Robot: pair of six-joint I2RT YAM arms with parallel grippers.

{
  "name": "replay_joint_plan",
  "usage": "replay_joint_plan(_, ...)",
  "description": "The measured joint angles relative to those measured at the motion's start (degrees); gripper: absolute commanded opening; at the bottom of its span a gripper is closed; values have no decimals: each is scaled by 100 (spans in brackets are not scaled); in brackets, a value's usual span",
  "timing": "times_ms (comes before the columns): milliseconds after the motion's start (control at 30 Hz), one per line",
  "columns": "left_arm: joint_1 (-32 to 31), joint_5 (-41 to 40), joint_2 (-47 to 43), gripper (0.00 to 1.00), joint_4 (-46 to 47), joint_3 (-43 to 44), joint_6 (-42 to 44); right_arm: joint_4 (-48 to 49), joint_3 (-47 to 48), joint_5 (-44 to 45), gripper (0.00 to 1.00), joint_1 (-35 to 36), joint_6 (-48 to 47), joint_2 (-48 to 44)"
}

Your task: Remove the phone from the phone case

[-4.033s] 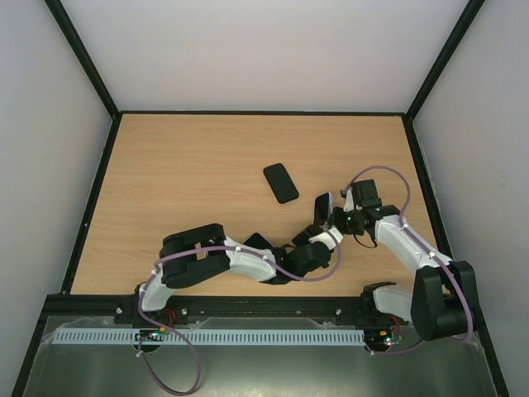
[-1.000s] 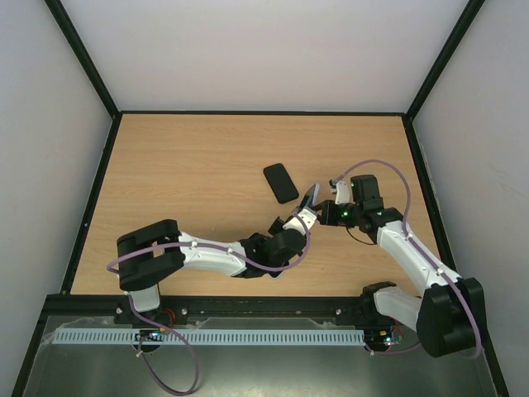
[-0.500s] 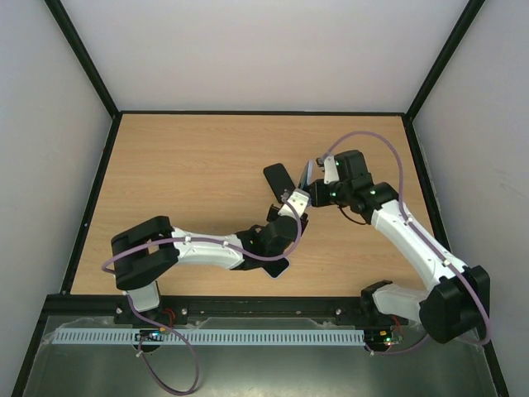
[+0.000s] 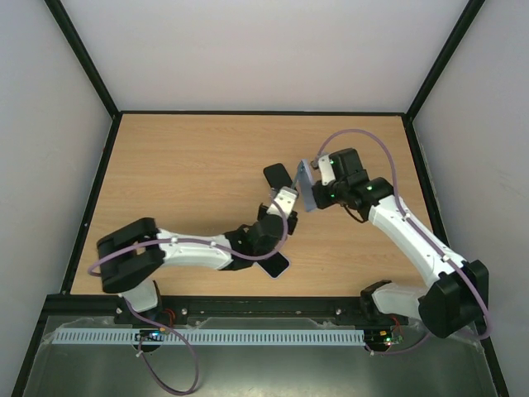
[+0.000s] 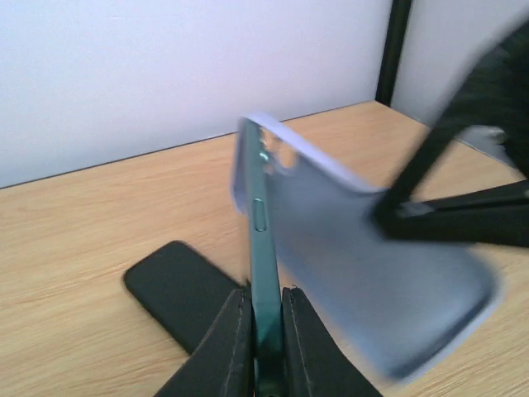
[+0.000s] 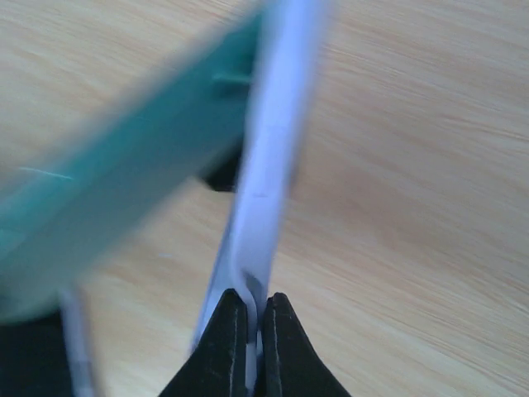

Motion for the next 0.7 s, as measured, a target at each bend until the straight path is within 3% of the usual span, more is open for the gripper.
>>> replay_joint_plan(100, 116, -192, -560, 3, -15, -435, -44, -201, -24, 863, 2, -254, -431, 7)
replay_joint_plan(300, 238, -267, -1261, 3, 179, -782, -249, -387, -33, 1502, 2, -306, -721, 39)
replay_joint_plan(467, 236, -356, -1600, 3, -2, -1154, -310, -376, -50, 1707, 2, -494, -715, 39)
replay_joint_plan(700, 232, -586, -1945, 3, -916, -1294, -450, 70, -444, 1657, 2, -1620, -997, 175)
